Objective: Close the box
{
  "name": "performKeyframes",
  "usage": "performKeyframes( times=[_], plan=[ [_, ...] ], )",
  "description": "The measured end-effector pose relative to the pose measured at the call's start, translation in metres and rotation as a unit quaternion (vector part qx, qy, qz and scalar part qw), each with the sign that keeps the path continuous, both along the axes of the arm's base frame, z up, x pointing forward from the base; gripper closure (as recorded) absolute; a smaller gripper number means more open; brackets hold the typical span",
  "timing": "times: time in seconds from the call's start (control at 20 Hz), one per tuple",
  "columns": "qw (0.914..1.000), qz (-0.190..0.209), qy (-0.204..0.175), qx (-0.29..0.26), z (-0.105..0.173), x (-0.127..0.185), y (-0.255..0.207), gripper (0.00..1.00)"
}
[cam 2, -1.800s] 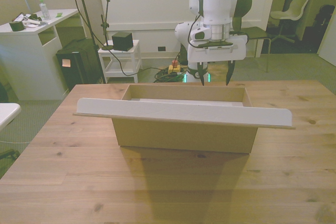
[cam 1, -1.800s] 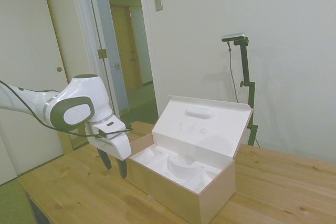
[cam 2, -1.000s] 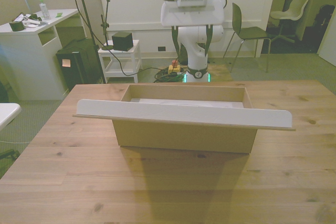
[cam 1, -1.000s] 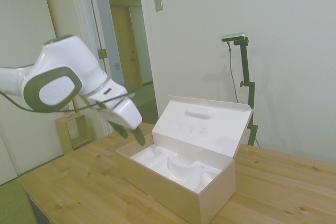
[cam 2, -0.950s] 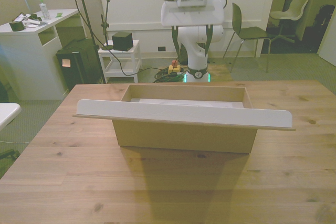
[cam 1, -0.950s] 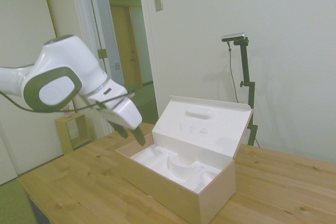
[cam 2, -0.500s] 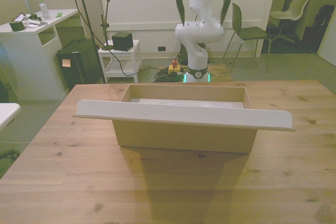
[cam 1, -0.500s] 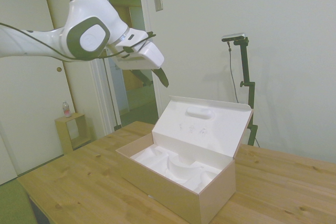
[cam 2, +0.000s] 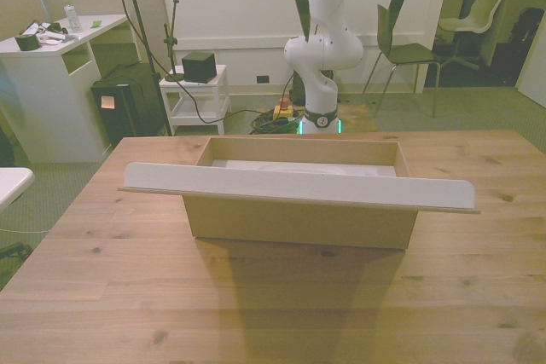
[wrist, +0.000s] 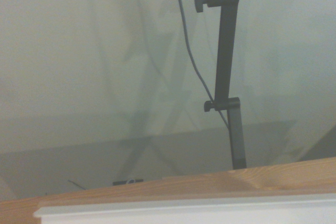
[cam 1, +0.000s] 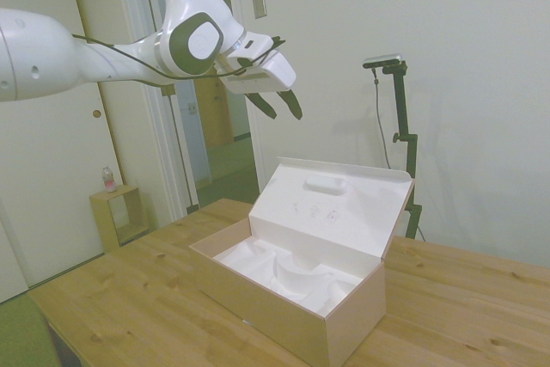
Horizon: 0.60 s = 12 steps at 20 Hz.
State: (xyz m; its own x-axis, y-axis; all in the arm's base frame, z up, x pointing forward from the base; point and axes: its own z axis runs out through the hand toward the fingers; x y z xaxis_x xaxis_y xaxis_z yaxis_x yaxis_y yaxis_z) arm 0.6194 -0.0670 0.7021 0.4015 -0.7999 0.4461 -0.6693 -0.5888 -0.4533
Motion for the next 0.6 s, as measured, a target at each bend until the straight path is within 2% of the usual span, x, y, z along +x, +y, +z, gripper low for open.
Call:
performKeyframes(
  times=[0.4, 0.6],
  plan=[
    [0.9992, -0.017, 0.028, 0.024, -0.011, 0.045, -0.034, 0.00],
    [0.9984, -0.014, 0.047, 0.028, -0.029, 0.077, -0.036, 0.00]
  ],
)
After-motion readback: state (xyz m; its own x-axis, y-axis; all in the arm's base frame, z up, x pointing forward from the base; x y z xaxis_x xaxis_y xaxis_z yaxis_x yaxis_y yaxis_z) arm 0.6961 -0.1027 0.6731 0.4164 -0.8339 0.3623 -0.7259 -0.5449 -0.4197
